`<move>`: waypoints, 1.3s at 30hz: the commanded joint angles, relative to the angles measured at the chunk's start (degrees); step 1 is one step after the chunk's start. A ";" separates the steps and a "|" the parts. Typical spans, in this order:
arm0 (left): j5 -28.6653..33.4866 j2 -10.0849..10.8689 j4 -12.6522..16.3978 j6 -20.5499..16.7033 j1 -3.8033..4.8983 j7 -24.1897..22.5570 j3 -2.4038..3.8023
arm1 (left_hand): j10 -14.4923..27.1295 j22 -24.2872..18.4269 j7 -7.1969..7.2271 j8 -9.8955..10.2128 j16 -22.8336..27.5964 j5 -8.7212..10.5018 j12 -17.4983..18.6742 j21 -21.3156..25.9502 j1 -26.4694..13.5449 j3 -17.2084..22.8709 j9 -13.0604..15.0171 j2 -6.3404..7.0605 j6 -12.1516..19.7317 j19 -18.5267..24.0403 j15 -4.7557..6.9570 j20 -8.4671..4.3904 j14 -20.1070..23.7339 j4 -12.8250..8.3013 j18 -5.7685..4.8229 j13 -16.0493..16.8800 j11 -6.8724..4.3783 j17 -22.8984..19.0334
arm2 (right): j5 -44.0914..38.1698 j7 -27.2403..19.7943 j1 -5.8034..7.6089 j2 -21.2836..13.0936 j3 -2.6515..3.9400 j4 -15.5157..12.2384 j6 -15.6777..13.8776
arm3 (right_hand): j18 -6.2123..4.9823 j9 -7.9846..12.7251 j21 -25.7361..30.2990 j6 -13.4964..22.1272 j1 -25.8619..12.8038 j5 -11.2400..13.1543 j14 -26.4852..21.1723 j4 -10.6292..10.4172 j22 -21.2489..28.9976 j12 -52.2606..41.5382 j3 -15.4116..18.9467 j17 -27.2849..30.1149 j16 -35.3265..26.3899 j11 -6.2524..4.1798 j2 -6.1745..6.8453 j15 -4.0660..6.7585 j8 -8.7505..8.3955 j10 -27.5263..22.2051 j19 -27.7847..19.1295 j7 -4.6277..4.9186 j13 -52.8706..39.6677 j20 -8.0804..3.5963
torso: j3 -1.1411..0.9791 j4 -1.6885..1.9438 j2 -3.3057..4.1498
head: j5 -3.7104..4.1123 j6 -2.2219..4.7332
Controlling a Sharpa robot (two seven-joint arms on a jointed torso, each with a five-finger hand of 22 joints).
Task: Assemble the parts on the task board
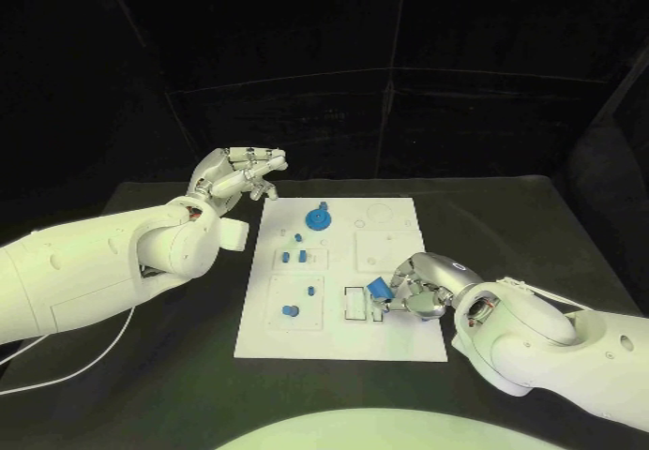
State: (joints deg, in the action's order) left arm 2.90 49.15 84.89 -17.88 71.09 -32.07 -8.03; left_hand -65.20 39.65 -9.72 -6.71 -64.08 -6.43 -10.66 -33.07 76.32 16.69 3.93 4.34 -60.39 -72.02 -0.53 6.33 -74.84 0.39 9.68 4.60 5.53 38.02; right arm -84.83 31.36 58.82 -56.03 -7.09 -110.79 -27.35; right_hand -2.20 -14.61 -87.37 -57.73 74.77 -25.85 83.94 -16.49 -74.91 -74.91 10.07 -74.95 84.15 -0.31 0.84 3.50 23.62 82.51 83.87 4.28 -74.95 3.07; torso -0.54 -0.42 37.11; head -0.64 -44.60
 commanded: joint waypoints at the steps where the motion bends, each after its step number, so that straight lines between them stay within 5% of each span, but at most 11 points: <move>1: 0.07 -0.05 0.17 0.56 0.08 -0.44 0.04 | 0.43 -0.05 -0.03 -0.38 -0.32 -0.11 -0.26 0.40 0.51 -0.28 0.06 -0.11 0.54 -0.18 -0.10 -0.08 0.48 -0.17 0.75 -0.04 0.06 -0.09 | 3.89 -0.80 0.09 1.20 0.03 0.35 0.69 | 1.18 -0.24 -0.40 -0.80 -0.81 0.04 3.70 -0.14 -11.39 0.05 0.47 -1.73 0.13 -0.06 -0.72 0.47 -0.08 0.45 3.24 -0.28 -1.55 -0.44 | 0.00 -0.03 0.09 | -0.12 -0.08; 21: 0.07 -0.11 0.24 0.60 0.09 -0.42 0.04 | 0.43 -0.05 -0.03 -0.38 -0.32 -0.11 -0.26 0.40 0.51 -0.28 0.06 -0.11 0.54 -0.18 -0.10 -0.08 0.48 -0.17 0.75 -0.04 0.06 -0.09 | 5.07 1.84 0.10 5.42 0.04 3.17 2.34 | 1.17 -1.54 -0.37 -1.86 -5.57 4.36 3.69 -0.17 -11.40 0.39 3.53 -1.76 0.05 -0.45 -2.39 0.78 -0.20 0.89 3.22 -0.78 -1.98 -0.72 | -0.04 -0.05 0.02 | -0.30 -0.42; 23: 0.07 -0.11 0.24 0.60 0.09 -0.41 0.04 | 0.43 -0.05 -0.03 -0.38 -0.32 -0.11 -0.26 0.40 0.51 -0.28 0.06 -0.11 0.54 -0.18 -0.10 -0.08 0.48 -0.17 0.75 -0.04 0.06 -0.09 | 4.81 2.04 0.10 5.69 0.04 3.42 2.28 | 1.16 -1.74 -0.35 -1.86 -6.19 6.48 3.69 -0.16 -11.37 0.53 4.04 -1.73 0.02 -0.46 -2.53 0.80 -0.27 0.89 3.19 -0.79 -1.99 -0.75 | -0.03 -0.04 0.04 | -0.33 -0.41; 27: 0.07 -0.10 0.26 0.60 0.09 -0.40 0.04 | 0.43 -0.05 -0.03 -0.38 -0.32 -0.11 -0.26 0.40 0.51 -0.28 0.06 -0.11 0.54 -0.18 -0.10 -0.08 0.48 -0.17 0.75 -0.04 0.06 -0.09 | 4.44 2.35 0.11 6.09 0.04 3.96 1.97 | 1.06 -2.28 -0.08 -1.54 -9.30 15.98 3.58 -0.13 -10.99 1.69 5.85 -1.26 -0.28 -0.30 -2.69 0.76 -0.56 0.47 2.87 -0.72 -1.42 -0.75 | -0.02 -0.03 0.01 | -0.32 -0.46; 31: 0.07 -0.07 0.28 0.58 0.09 -0.39 0.04 | 0.43 -0.05 -0.03 -0.38 -0.32 -0.11 -0.26 0.40 0.51 -0.28 0.06 -0.11 0.54 -0.18 -0.10 -0.08 0.48 -0.17 0.75 -0.04 0.06 -0.09 | 4.22 2.43 0.11 6.38 0.04 4.46 1.73 | 0.85 -2.52 0.44 -0.52 -12.86 22.53 3.43 -0.38 -10.24 3.76 6.23 -0.58 -0.70 0.06 -1.29 0.47 -1.26 -0.50 2.24 -0.28 -0.11 -0.51 | 0.01 -0.06 0.01 | -0.35 -0.46; 35: 0.07 -0.04 0.30 0.59 0.09 -0.39 0.04 | 0.43 -0.05 -0.03 -0.38 -0.32 -0.11 -0.26 0.40 0.51 -0.28 0.06 -0.11 0.54 -0.18 -0.10 -0.08 0.48 -0.17 0.75 -0.04 0.06 -0.09 | 4.13 2.39 0.12 6.57 0.04 4.69 1.41 | 0.76 -2.66 0.67 0.07 -16.13 23.05 3.36 -0.41 -9.94 5.06 4.73 -0.26 -0.94 0.25 1.03 0.24 -1.92 -1.09 1.98 0.03 0.61 -0.32 | -0.02 -0.06 0.02 | -0.39 -0.51; 39: 0.07 0.01 0.32 0.58 0.09 -0.38 0.04 | 0.43 -0.05 -0.03 -0.38 -0.32 -0.11 -0.26 0.40 0.51 -0.28 0.06 -0.11 0.54 -0.18 -0.10 -0.08 0.48 -0.17 0.75 -0.04 0.06 -0.09 | 4.09 2.32 0.12 6.64 0.04 4.66 1.06 | 0.74 -2.71 0.73 0.14 -16.93 23.04 3.34 -0.42 -9.87 5.40 3.94 -0.19 -1.01 0.30 1.70 0.22 -2.09 -1.22 1.93 0.06 0.79 -0.29 | -0.05 -0.10 0.05 | -0.42 -0.54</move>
State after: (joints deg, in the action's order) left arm 2.90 49.14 85.06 -17.86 71.09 -32.07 -8.03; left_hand -65.20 39.66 -9.72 -6.71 -64.08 -6.43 -10.66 -33.07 76.32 16.69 3.93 4.34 -60.39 -72.02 -0.53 6.33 -74.84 0.39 9.68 4.60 5.53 38.02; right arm -80.26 33.61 58.84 -49.44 -7.08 -106.03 -25.65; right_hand -2.19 -17.25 -87.02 -57.99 58.47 -3.02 83.93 -16.88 -74.91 -69.88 14.21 -74.92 83.34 0.10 2.70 3.91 21.75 81.66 83.84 4.20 -74.21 2.64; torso -0.56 -0.48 37.13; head -1.03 -45.12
